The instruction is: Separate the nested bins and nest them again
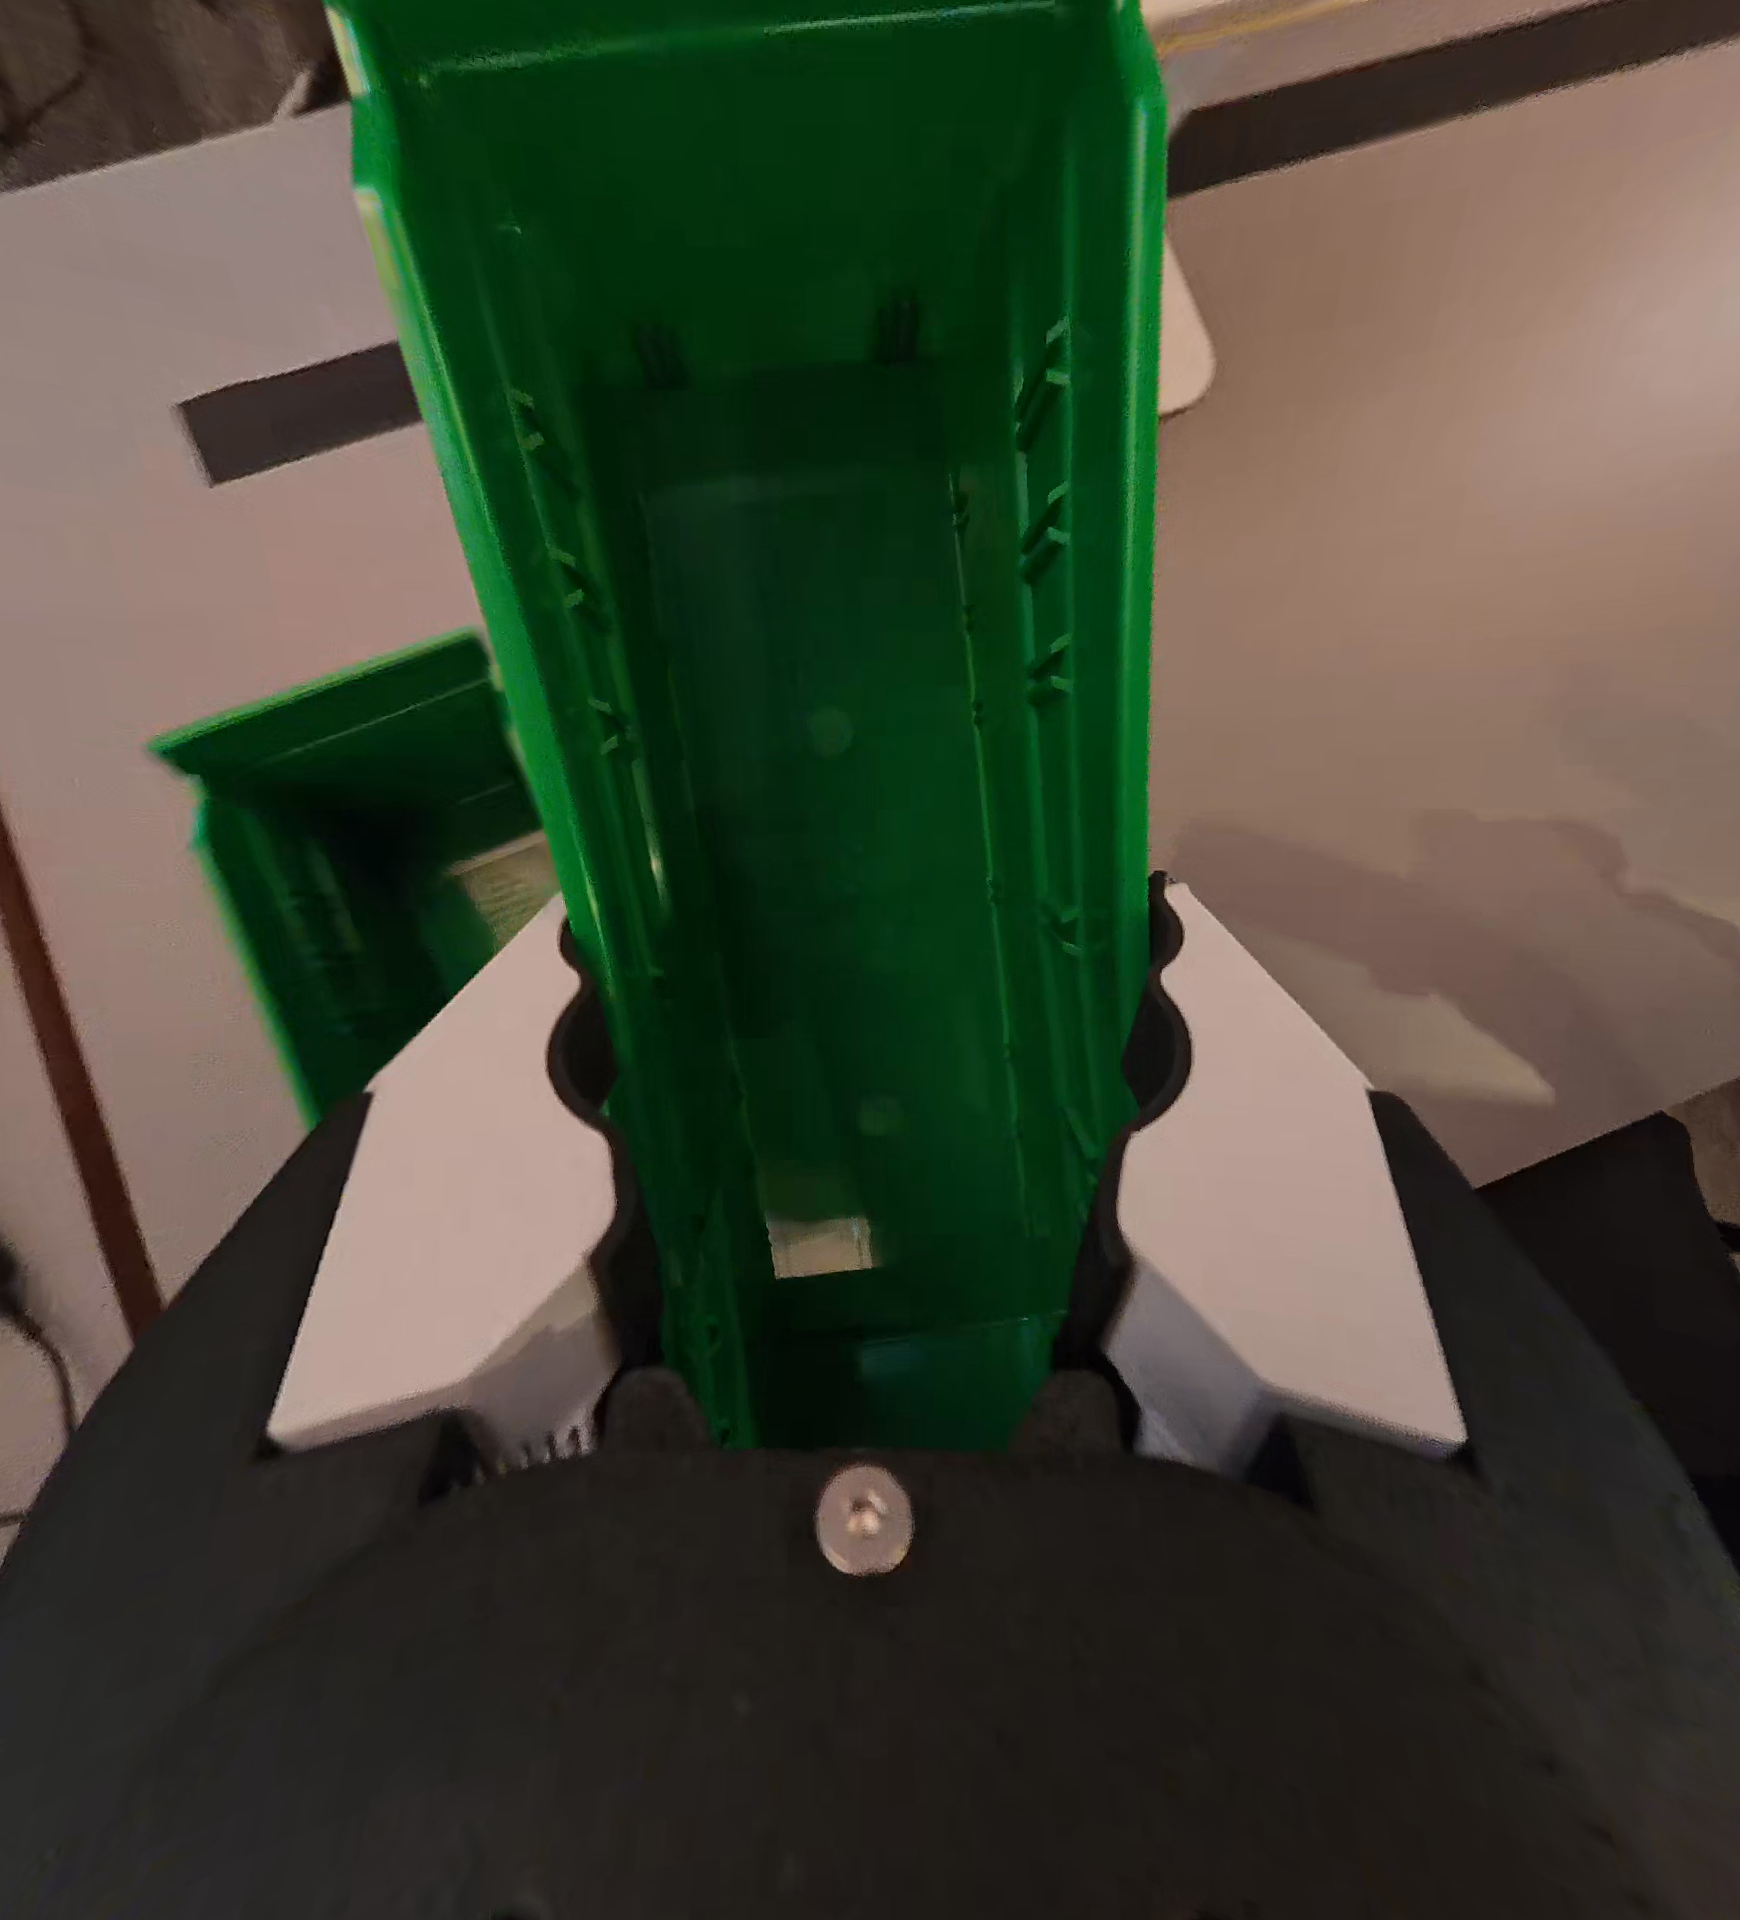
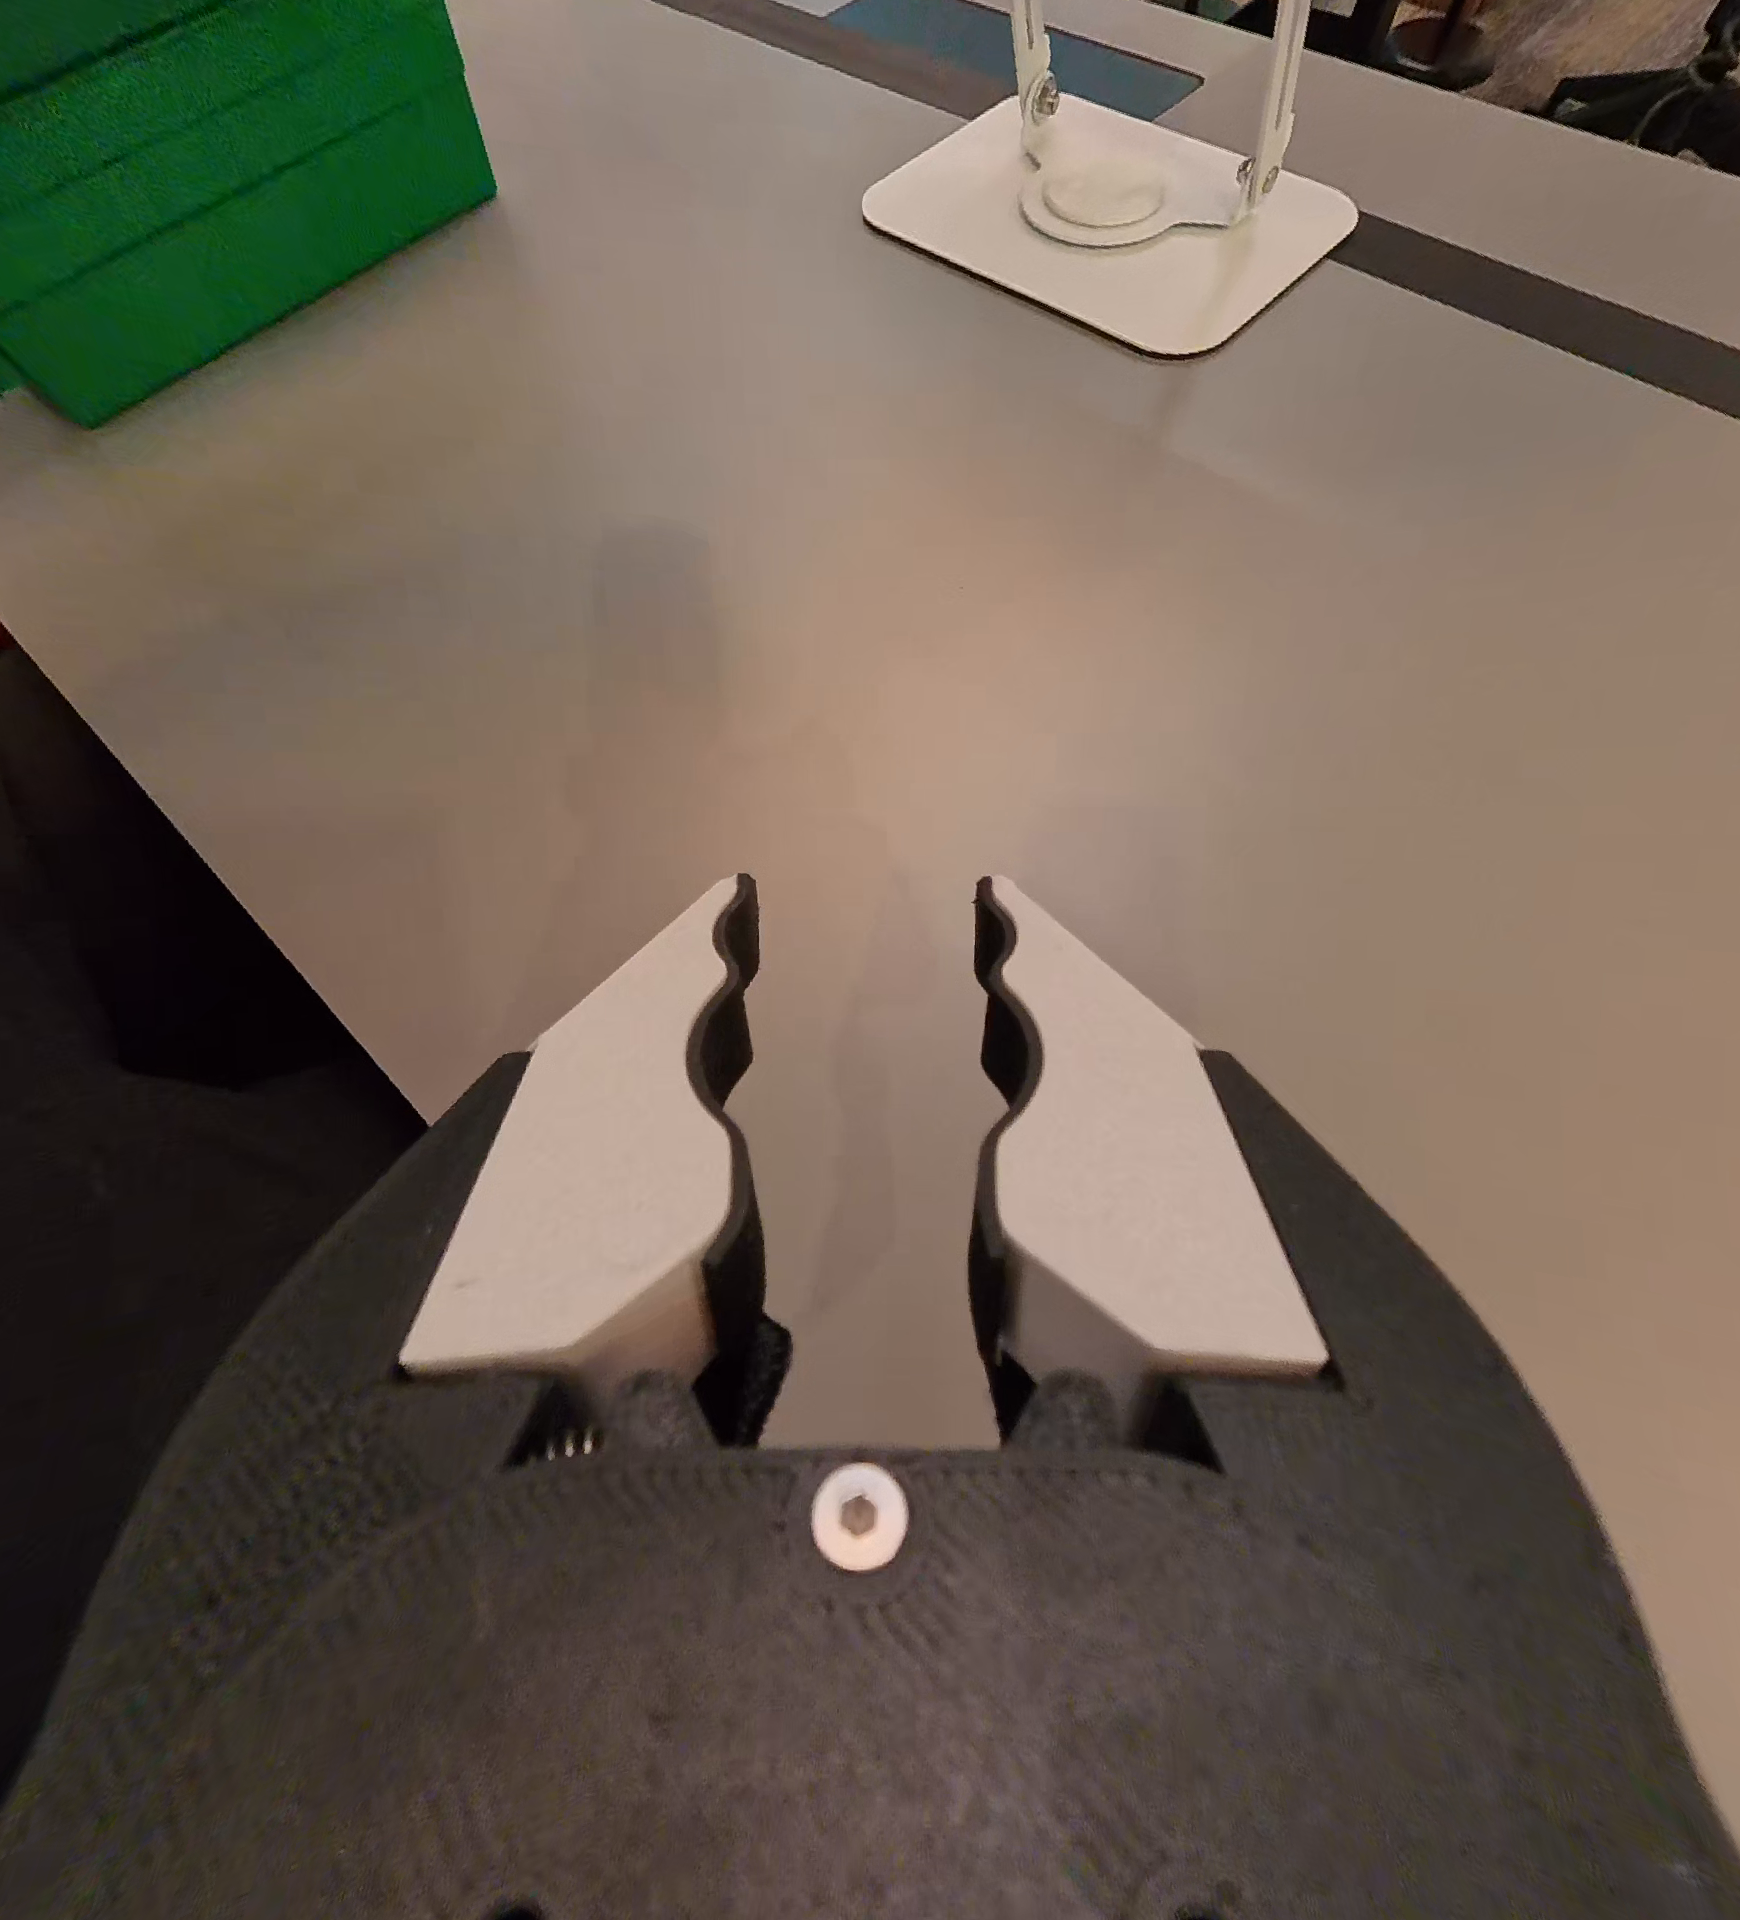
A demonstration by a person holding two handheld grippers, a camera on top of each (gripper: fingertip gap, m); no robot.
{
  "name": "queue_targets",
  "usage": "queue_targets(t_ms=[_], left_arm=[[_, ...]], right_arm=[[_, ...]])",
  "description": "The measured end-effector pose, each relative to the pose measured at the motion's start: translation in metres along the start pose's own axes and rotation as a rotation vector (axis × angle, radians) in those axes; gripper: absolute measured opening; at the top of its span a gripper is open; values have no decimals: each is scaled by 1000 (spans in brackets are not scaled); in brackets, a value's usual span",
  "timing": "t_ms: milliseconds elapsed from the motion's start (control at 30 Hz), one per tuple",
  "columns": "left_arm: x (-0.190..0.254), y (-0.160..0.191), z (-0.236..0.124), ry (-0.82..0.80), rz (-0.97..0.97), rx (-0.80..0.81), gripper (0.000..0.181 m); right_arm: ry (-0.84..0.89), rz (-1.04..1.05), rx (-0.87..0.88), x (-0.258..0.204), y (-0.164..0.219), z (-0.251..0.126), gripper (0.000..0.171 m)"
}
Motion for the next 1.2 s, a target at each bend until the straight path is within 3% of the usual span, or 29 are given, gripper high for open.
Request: queue_targets(t_ms=[167, 333, 800, 1200], left_arm=[[-62, 7, -27, -83, -130, 0, 101], [-100, 33, -19, -129, -235, -62, 101], [-120, 60, 40, -162, -263, -168, 105], [-123, 70, 63, -191, -248, -208, 116]], right_arm=[[-10, 2, 4, -1, 0, 3, 40], [-18, 5, 4, -2, 1, 5, 40], [-19, 13, -8, 0, 6, 6, 40], [-25, 19, -18, 0, 10, 9, 40]])
Point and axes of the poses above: each gripper's, where its closed fingertips meet, z out along the fingers, y out of its underside, x = y × z across the jaws, the point moved 5 cm from there along -z, back along the fingers, and after that the axes turned 8 degrees about -z, right-handed, at the moved point
